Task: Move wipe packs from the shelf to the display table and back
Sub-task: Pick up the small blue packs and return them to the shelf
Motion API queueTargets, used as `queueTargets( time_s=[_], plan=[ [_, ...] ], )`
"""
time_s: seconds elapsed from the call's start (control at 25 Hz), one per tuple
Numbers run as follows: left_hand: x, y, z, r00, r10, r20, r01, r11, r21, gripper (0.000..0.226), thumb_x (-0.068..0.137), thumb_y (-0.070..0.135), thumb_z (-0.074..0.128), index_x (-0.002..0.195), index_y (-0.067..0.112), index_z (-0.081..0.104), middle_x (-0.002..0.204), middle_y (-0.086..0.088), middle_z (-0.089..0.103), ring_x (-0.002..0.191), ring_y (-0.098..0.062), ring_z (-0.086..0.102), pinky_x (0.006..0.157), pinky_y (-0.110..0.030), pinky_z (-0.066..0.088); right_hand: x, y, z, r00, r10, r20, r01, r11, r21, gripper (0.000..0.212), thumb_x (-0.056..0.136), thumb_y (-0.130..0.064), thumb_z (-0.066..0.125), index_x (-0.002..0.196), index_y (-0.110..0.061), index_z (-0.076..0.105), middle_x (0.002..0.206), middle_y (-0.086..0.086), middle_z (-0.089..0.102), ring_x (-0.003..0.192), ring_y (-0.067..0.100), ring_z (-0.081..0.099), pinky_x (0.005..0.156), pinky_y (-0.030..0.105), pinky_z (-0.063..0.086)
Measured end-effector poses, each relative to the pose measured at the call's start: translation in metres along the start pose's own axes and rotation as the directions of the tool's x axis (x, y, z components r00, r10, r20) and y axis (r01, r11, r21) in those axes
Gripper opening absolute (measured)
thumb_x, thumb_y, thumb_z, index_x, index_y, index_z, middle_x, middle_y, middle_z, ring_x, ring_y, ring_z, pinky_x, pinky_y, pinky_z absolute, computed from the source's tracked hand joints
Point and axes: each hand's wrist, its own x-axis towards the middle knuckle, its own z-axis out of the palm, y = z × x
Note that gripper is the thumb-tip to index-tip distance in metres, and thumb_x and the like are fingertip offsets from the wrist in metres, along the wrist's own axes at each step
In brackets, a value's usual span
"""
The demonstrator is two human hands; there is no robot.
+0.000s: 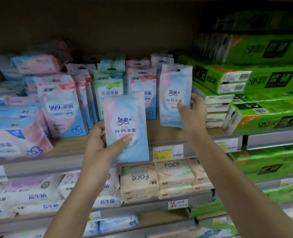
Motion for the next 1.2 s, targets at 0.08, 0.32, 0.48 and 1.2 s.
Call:
queueTargets(
  time_s=[0.08,0.32,0.48,1.2],
  plan=[
    [0.008,-0.001,0.004,1.000,0.006,-0.015,-0.006,1.000,-0.022,0.038,0.061,0.014,0.071,0.096,0.021,0.058,0.092,0.005,0.075,0.087,-0.012,0.070,0.072,-0.024,0.057,0.009,0.005,0.012,1.000,-0.017,-0.018,0.016,0.998,-0.068,0.028,0.092,-0.005,0.054,0.119,-0.010,0.047,0.106,-0.002,0.057,0.102,0.016,0.058,0.084,0.032,0.051],
    [0.019,0.008,0.010,1.000,0.018,0.011,-0.018,0.999,-0.046,0.049,0.060,0.006,0.074,0.105,0.016,0.057,0.092,0.005,0.075,0.085,-0.010,0.071,0.066,-0.018,0.055,0.033,0.015,0.028,0.999,-0.037,0.034,0.044,0.966,-0.256,0.033,0.095,-0.010,0.051,0.127,-0.009,0.043,0.124,0.007,0.058,0.115,0.023,0.055,0.088,0.032,0.046],
    [0.028,0.007,0.016,1.000,0.005,0.013,-0.004,1.000,-0.029,0.044,0.061,0.010,0.071,0.103,0.017,0.057,0.091,0.006,0.075,0.084,-0.009,0.071,0.067,-0.018,0.055,0.050,0.013,0.028,0.988,-0.099,0.123,0.156,0.710,-0.687,0.036,0.096,-0.021,0.051,0.126,-0.003,0.043,0.127,0.016,0.053,0.116,0.032,0.053,0.085,0.034,0.043],
    [0.081,-0.022,0.103,0.997,-0.007,0.075,-0.012,0.969,0.248,0.036,0.083,0.008,0.068,0.112,0.019,0.049,0.107,0.005,0.063,0.101,-0.016,0.060,0.085,-0.031,0.052,-0.007,0.009,-0.025,0.950,-0.112,0.291,0.202,0.932,-0.302,0.025,0.083,-0.014,0.069,0.106,-0.014,0.058,0.091,-0.007,0.068,0.081,0.007,0.065,0.073,0.030,0.058]
  ],
)
